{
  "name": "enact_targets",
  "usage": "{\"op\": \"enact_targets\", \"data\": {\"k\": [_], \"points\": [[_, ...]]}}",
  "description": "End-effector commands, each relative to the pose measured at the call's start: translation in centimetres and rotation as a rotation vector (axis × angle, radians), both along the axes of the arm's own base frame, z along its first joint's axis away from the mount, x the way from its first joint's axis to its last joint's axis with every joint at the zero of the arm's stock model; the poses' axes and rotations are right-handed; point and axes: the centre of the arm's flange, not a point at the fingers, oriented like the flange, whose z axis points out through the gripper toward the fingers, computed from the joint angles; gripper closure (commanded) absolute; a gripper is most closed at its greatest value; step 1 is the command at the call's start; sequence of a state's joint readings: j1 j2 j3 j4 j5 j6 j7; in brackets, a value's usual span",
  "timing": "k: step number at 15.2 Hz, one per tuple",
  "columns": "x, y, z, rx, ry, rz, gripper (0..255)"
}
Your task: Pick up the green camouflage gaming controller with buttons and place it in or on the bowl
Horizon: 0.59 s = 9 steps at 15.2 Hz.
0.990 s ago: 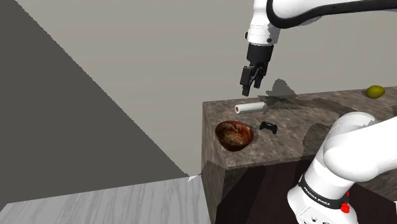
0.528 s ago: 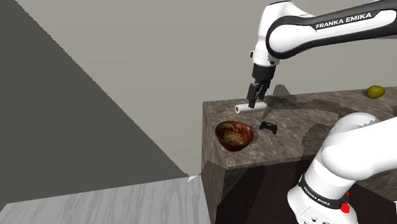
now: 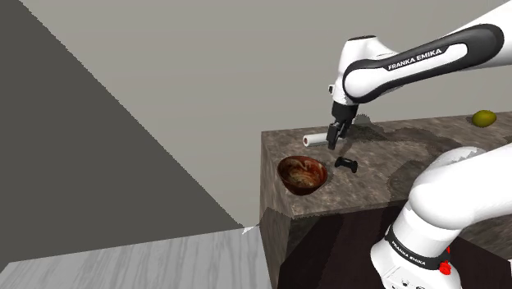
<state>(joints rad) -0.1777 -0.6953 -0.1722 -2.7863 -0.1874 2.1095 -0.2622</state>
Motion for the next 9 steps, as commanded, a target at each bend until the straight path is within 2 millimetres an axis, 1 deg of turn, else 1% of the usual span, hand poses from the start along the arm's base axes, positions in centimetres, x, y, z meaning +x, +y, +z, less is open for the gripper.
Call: {"op": "enact_targets", "data": {"k": [1, 9], "points": [[-0.3, -1.9, -2.0, -0.011, -0.001, 0.002, 0], [-0.8, -9.0, -9.2, -0.052, 0.000, 0.005, 0]]}}
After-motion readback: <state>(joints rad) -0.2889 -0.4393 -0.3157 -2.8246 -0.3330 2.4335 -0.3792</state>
